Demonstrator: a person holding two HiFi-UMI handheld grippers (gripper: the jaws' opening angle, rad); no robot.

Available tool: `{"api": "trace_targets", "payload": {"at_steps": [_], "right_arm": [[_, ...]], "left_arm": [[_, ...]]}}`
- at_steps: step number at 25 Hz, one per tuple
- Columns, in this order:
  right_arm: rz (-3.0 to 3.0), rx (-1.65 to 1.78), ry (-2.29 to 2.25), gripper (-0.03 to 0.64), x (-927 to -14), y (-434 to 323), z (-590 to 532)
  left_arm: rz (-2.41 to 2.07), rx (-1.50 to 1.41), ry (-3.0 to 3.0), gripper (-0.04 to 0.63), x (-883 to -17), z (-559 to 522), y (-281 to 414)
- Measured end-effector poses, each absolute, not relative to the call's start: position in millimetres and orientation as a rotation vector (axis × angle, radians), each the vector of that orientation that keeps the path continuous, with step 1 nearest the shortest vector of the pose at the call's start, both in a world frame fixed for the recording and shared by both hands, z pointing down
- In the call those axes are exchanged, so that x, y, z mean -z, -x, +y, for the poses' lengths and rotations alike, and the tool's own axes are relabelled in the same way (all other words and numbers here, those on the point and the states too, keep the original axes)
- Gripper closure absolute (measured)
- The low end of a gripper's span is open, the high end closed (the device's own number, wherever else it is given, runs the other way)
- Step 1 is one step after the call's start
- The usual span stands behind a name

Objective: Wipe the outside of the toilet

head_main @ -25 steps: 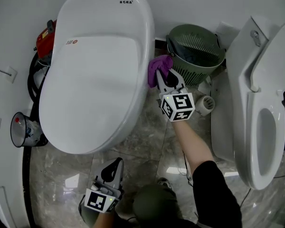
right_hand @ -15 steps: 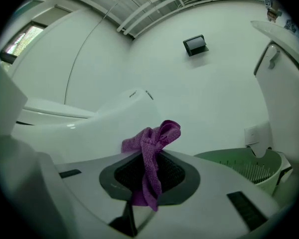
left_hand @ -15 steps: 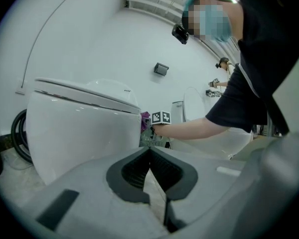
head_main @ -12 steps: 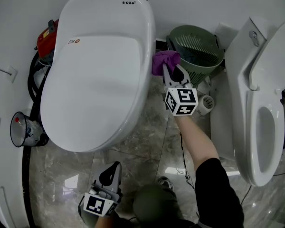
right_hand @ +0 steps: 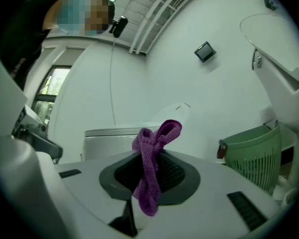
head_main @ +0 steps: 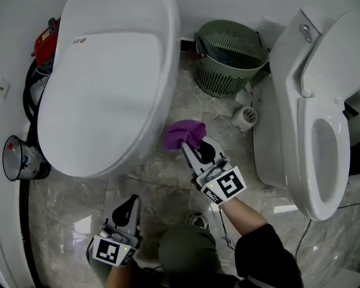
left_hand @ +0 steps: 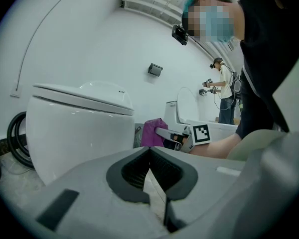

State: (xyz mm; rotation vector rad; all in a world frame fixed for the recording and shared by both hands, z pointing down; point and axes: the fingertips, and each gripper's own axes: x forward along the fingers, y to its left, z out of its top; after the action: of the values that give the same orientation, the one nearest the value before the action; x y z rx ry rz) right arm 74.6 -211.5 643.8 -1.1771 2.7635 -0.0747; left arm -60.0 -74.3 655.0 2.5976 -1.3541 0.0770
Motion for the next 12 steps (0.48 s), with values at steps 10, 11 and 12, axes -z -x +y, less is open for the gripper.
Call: {"api": "trace_targets", "payload": {"at_steps": [10,11,12], "right_arm": [[2.992,0.030,0.835,0.551,-690,7,-138],[2.996,0.039,0.834,0.551,-695,11,-139],[2.994,0.045,0.839,0.551,-698,14,-141]], "left_arm": [[-1.385,-0.045,-2.586,0.589,-658,-74,63],[-1.387,-0.049,-2.587,0.590,-658,-74,63],[-1.391,-0.058,-2.585,0.589,-660,-74,64]]}}
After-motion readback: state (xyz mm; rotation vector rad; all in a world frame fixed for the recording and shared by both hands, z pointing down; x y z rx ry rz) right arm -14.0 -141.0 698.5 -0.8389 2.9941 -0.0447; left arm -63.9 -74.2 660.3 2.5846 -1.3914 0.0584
